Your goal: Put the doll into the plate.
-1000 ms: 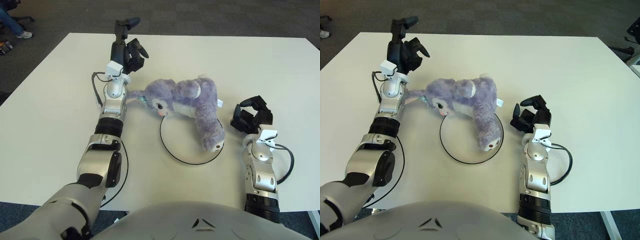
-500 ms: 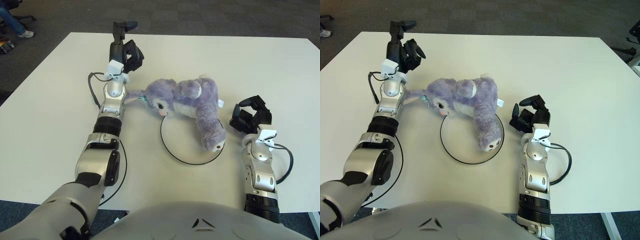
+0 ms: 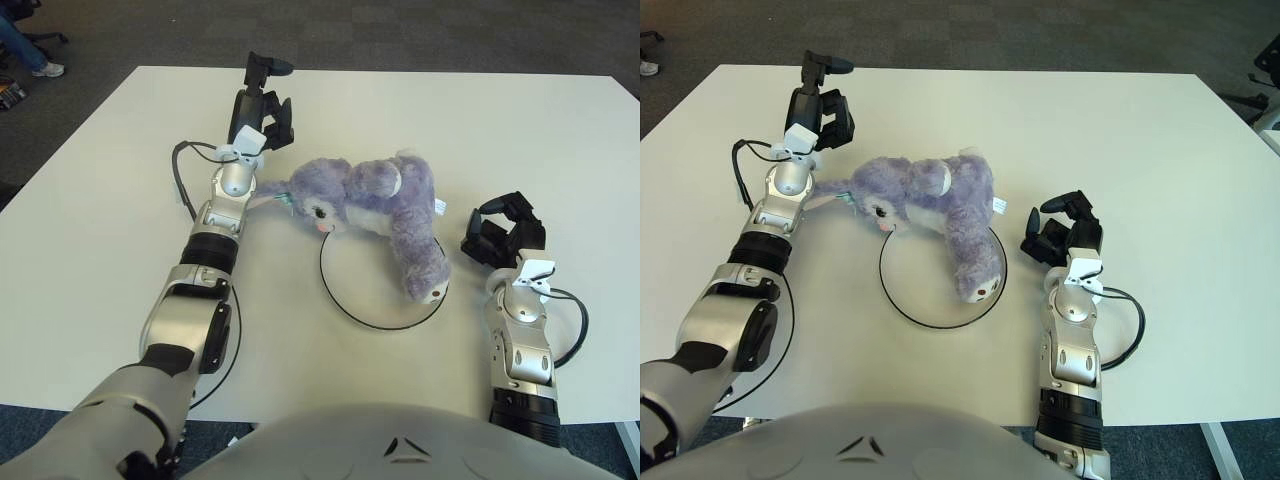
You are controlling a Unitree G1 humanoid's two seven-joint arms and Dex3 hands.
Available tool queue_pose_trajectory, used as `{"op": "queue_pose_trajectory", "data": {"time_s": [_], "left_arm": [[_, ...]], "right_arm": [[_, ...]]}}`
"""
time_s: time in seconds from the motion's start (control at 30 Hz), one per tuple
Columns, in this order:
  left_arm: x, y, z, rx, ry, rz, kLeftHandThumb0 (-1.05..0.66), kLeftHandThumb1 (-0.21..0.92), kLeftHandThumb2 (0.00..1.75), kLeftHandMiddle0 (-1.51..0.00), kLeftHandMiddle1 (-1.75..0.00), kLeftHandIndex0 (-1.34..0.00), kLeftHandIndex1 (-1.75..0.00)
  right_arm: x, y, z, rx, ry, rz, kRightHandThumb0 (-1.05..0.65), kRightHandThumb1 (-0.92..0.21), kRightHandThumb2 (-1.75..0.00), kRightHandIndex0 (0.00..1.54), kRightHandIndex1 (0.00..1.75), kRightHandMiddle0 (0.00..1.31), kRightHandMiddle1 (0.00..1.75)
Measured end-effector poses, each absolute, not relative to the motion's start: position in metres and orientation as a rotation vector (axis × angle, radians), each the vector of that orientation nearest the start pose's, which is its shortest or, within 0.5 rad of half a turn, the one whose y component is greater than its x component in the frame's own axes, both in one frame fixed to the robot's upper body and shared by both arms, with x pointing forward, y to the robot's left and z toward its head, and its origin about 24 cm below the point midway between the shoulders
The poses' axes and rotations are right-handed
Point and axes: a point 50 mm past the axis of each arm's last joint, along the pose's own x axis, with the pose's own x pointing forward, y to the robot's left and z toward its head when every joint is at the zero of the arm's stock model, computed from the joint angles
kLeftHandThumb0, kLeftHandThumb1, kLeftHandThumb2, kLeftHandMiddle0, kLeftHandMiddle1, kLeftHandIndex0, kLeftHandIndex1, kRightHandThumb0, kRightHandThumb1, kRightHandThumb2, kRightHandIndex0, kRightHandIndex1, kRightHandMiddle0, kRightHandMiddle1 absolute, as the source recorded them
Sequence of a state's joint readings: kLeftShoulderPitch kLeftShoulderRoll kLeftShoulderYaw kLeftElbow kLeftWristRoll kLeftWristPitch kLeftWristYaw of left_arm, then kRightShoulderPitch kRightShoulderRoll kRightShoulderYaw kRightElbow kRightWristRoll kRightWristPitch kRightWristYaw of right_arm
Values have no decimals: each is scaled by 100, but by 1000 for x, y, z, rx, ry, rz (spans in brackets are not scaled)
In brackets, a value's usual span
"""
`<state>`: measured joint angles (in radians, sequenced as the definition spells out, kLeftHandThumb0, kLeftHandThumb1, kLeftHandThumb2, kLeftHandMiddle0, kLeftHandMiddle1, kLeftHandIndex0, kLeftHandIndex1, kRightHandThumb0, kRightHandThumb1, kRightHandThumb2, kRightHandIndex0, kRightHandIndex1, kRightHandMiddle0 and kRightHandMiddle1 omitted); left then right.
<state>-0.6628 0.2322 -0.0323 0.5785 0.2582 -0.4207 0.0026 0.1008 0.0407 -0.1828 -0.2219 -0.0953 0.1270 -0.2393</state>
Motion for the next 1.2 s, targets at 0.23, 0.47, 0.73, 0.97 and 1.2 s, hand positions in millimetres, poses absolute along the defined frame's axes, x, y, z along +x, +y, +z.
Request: {"op": "queue_pose_trajectory", "data": {"time_s": [0.23,0.47,0.73,0.97,1.2], "left_arm": [[357,150,151,548,-425,-352,-76,92,78,-24,-89,0,-71],[346,155,156,548,-463,-528,-80,92,76,-15,-54,0,-62],[335,172,163,706,-534,-633,-89,92,64,-5,-44,0,-62],[319,180,166,716,-568,-728,-94,92,57,-7,-42,0,-73],[295,181,155,384,-497,-758,-85,68,77,-11,-54,0,-106]], "right_arm": [[224,-207,57,-80,6,-464,-45,-42,-119,115,175,53,175],[224,-207,58,-82,5,-463,-45,-41,-120,113,175,54,175],[224,-209,58,-86,3,-470,-45,-41,-121,111,175,54,175],[224,-209,58,-85,-3,-470,-45,-40,-121,112,175,54,175],[224,-209,58,-85,-4,-470,-45,-41,-120,114,175,54,175]]}}
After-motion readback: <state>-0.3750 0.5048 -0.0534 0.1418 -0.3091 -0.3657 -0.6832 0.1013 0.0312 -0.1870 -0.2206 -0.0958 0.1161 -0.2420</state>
